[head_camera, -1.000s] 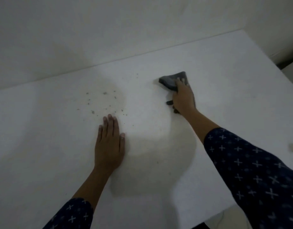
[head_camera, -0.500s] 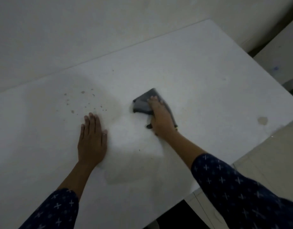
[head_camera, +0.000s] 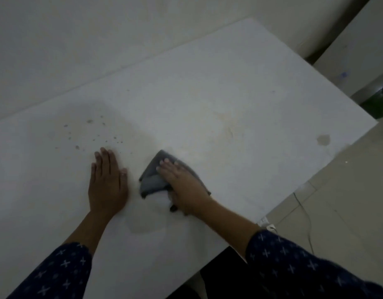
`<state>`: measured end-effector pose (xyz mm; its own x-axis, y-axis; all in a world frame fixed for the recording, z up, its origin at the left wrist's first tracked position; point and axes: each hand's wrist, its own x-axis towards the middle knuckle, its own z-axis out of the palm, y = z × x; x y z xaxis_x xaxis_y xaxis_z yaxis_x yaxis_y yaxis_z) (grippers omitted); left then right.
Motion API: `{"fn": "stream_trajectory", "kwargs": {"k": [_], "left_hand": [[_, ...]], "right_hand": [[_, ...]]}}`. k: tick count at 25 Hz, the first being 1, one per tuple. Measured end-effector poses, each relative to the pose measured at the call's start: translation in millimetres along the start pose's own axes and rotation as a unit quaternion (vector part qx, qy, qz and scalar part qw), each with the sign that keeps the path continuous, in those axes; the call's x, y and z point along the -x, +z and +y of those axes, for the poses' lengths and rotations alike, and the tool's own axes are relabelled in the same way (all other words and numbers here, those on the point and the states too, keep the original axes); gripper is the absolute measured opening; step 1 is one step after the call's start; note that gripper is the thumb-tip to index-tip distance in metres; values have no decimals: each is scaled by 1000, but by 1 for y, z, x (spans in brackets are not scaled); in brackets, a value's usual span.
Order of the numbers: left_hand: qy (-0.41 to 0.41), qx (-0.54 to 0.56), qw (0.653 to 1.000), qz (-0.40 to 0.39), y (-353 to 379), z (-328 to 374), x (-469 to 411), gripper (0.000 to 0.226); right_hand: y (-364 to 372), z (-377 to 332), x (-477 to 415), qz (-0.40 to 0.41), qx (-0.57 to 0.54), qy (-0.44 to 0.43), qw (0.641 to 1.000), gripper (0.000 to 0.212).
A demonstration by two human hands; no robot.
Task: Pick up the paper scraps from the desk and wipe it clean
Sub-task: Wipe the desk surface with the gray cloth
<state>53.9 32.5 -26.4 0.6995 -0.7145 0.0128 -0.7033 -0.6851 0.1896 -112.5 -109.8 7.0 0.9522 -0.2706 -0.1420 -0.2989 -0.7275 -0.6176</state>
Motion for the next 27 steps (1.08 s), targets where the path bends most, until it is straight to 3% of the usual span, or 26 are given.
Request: {"fn": "stream_trajectory", "kwargs": {"k": [4,7,11,14,16,19,23,27], "left_hand": [[-1,8,1000,1,0,2,7,66],[-14,1,1000,10,3,5,12,65],[-9,10,1000,12,5,4,13,66],[-8,20,1000,11,2,8,18,67],[6,19,1000,6,1,11,28,67],[28,11,1000,-4,3,14,46,69],[47,9,999,-17,4,19,65,71],[50,23,998,-30,5,22,68,71]], "right_hand": [[-64,85,-24,155,25,183,970,79],[-116,133,-21,184,59,245,950,55],[-95,62,8,151,-20,197,968,46],[3,-25,62,-5,-41,38,998,62],[36,-32,82,-29,-37,-15,999,64],[8,23,70,92,-58,87,990,72],[-74,114,63,237,-19,280,930,59],[-75,74,88,248,-35,259,933,46]]}}
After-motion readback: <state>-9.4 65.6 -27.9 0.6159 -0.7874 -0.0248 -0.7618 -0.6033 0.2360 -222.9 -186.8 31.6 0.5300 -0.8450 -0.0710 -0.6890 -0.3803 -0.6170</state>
